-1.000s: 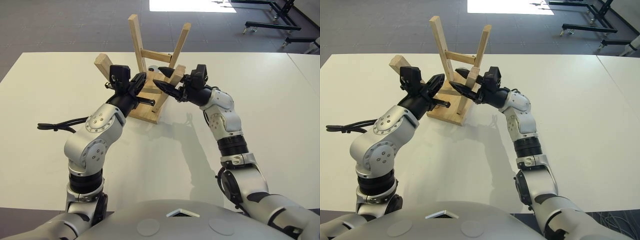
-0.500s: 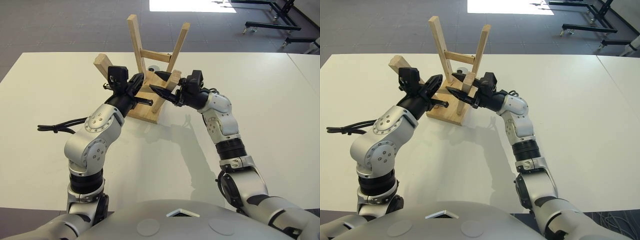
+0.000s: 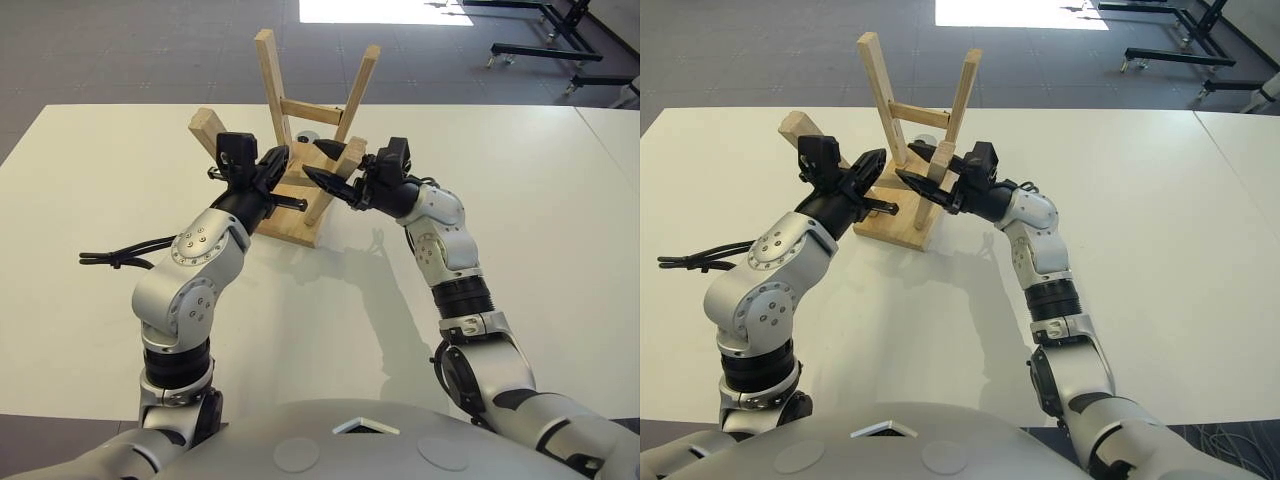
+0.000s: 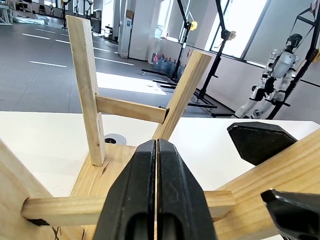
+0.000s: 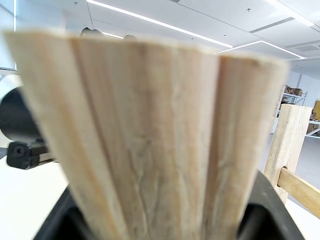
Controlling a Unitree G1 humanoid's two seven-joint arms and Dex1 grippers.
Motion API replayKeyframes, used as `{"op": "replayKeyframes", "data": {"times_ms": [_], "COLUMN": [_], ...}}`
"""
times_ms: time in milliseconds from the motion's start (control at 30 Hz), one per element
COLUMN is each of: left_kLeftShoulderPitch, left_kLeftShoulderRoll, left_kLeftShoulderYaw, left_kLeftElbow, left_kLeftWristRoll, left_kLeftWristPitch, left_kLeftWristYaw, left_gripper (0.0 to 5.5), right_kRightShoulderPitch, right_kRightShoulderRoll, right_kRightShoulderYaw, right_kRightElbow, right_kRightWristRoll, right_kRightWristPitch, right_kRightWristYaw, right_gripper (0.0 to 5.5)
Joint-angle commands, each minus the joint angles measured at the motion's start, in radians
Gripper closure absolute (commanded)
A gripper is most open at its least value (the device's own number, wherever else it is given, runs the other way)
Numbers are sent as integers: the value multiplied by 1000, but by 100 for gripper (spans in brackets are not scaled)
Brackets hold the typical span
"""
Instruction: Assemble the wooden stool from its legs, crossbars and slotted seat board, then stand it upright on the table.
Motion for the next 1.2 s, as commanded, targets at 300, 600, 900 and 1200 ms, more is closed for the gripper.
{"op": "replayKeyframes", "data": {"times_ms": [300,600,900,1200], "left_kLeftShoulderPitch": [144,107,1,206], "left_kLeftShoulderRoll": [12,5,-32,5], "left_kLeftShoulderYaw": [-109,-64,-8,-111], "left_kLeftElbow": [106,81,18,151], "left_kLeftWristRoll": [110,105,70,155], "left_kLeftWristPitch": [-124,-107,-19,-153], "left_kLeftWristYaw": [-55,-54,-27,-86], "left_gripper": [548,548,548,548], "right_kRightShoulderPitch": [4,3,7,4], "right_kRightShoulderRoll": [-9,-18,-20,-34], "right_kRightShoulderYaw": [26,45,46,70], "right_kRightElbow": [6,2,2,-12], "right_kRightWristRoll": [-22,-32,-30,-48], "right_kRightWristPitch": [40,49,55,91], "right_kRightWristYaw": [8,8,8,-2], "right_gripper": [345,345,345,345]}}
